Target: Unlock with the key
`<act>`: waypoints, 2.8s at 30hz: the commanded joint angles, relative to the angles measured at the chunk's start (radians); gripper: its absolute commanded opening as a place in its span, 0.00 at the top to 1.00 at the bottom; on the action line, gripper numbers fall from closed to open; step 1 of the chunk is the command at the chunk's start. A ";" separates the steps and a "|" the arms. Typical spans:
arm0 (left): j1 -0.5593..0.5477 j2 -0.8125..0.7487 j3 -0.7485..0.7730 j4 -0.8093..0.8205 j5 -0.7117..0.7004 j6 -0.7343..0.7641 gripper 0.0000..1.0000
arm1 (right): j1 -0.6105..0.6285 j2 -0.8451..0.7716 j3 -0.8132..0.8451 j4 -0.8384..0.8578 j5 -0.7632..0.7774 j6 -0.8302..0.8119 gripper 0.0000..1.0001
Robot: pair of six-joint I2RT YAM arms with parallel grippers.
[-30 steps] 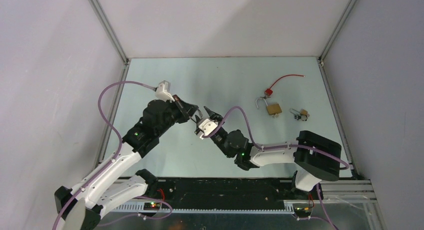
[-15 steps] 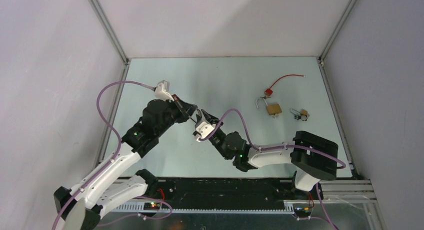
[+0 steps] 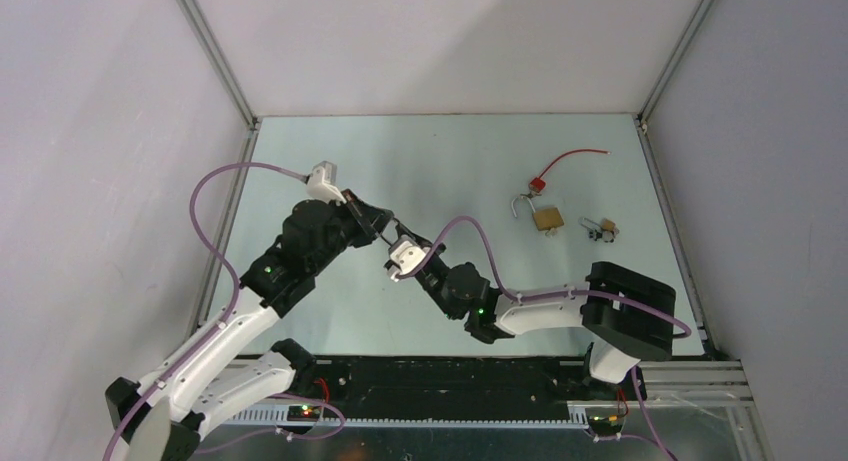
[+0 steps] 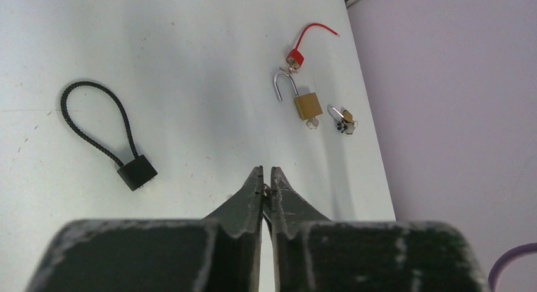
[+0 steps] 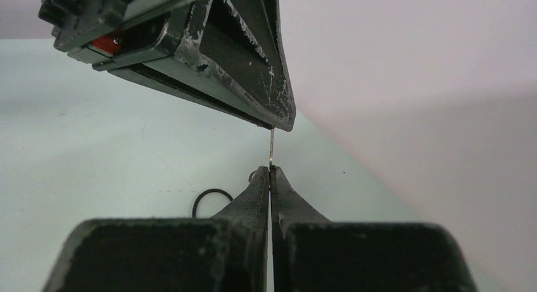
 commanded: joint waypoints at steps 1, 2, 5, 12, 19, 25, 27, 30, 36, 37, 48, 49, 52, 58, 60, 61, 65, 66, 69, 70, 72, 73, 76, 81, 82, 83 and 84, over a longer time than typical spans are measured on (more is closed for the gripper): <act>-0.008 -0.040 0.061 0.023 -0.024 0.058 0.85 | -0.002 -0.080 0.033 -0.073 -0.031 0.115 1.00; -0.007 -0.045 0.062 0.023 -0.028 0.082 0.78 | -0.004 -0.092 0.032 -0.088 -0.042 0.136 1.00; -0.003 -0.068 0.077 0.025 -0.026 0.147 0.64 | -0.041 -0.173 0.031 -0.212 -0.135 0.277 1.00; 0.015 -0.104 0.081 0.068 0.105 0.325 0.41 | -0.205 -0.366 -0.011 -0.371 -0.461 0.653 1.00; 0.022 -0.122 0.045 0.226 0.327 0.366 0.34 | -0.387 -0.433 -0.060 -0.323 -0.837 0.962 1.00; 0.023 -0.065 0.061 0.314 0.434 0.365 0.36 | -0.476 -0.437 -0.079 -0.238 -1.009 1.127 1.00; 0.023 -0.030 0.067 0.325 0.456 0.362 0.38 | -0.487 -0.436 -0.079 -0.223 -1.049 1.152 1.00; 0.024 -0.002 0.075 0.341 0.475 0.351 0.43 | -0.501 -0.434 -0.079 -0.200 -1.082 1.181 1.00; 0.023 0.037 0.079 0.373 0.517 0.332 0.55 | -0.530 -0.410 -0.086 -0.118 -1.134 1.264 1.00; 0.024 0.039 0.078 0.377 0.521 0.330 0.57 | -0.533 -0.408 -0.087 -0.100 -1.142 1.278 1.00; 0.023 0.056 0.070 0.425 0.613 0.297 0.79 | -0.542 -0.358 -0.088 -0.023 -1.156 1.329 1.00; 0.022 0.057 0.070 0.427 0.621 0.294 0.79 | -0.542 -0.356 -0.088 -0.016 -1.157 1.332 1.00; 0.023 0.061 0.069 0.428 0.635 0.290 0.81 | -0.542 -0.351 -0.088 -0.006 -1.155 1.339 1.00; 0.022 0.058 0.068 0.431 0.644 0.290 0.99 | -0.542 -0.354 -0.088 -0.006 -1.149 1.339 1.00; 0.023 0.056 0.066 0.432 0.637 0.290 1.00 | -0.542 -0.360 -0.089 -0.020 -1.141 1.334 0.99; 0.022 0.053 0.063 0.431 0.630 0.290 1.00 | -0.543 -0.366 -0.088 -0.028 -1.137 1.328 0.91; 0.023 0.026 0.043 0.431 0.540 0.303 1.00 | -0.544 -0.405 -0.088 -0.122 -1.091 1.245 0.63; 0.023 0.018 0.040 0.432 0.507 0.306 1.00 | -0.545 -0.414 -0.088 -0.161 -1.072 1.228 0.56; 0.022 0.009 0.032 0.431 0.471 0.322 1.00 | -0.546 -0.453 -0.088 -0.233 -1.035 1.163 0.34; 0.023 0.008 0.033 0.431 0.462 0.323 1.00 | -0.547 -0.460 -0.088 -0.263 -1.021 1.153 0.28; 0.023 0.009 0.036 0.430 0.453 0.322 1.00 | -0.553 -0.478 -0.088 -0.302 -1.037 1.111 0.16; 0.022 0.008 0.036 0.431 0.450 0.321 1.00 | -0.558 -0.481 -0.088 -0.314 -1.051 1.090 0.11; 0.023 0.008 0.038 0.437 0.430 0.308 1.00 | -0.575 -0.495 -0.088 -0.317 -1.078 1.105 0.01; 0.022 0.003 0.024 0.475 0.390 0.252 1.00 | -0.609 -0.480 -0.088 -0.154 -1.165 1.219 0.01; 0.022 0.002 0.017 0.495 0.389 0.227 1.00 | -0.612 -0.468 -0.088 -0.127 -1.169 1.234 0.01; 0.022 0.002 0.013 0.504 0.391 0.215 1.00 | -0.612 -0.461 -0.088 -0.080 -1.170 1.262 0.01; 0.022 0.002 0.007 0.525 0.392 0.193 1.00 | -0.613 -0.447 -0.087 -0.059 -1.168 1.288 0.00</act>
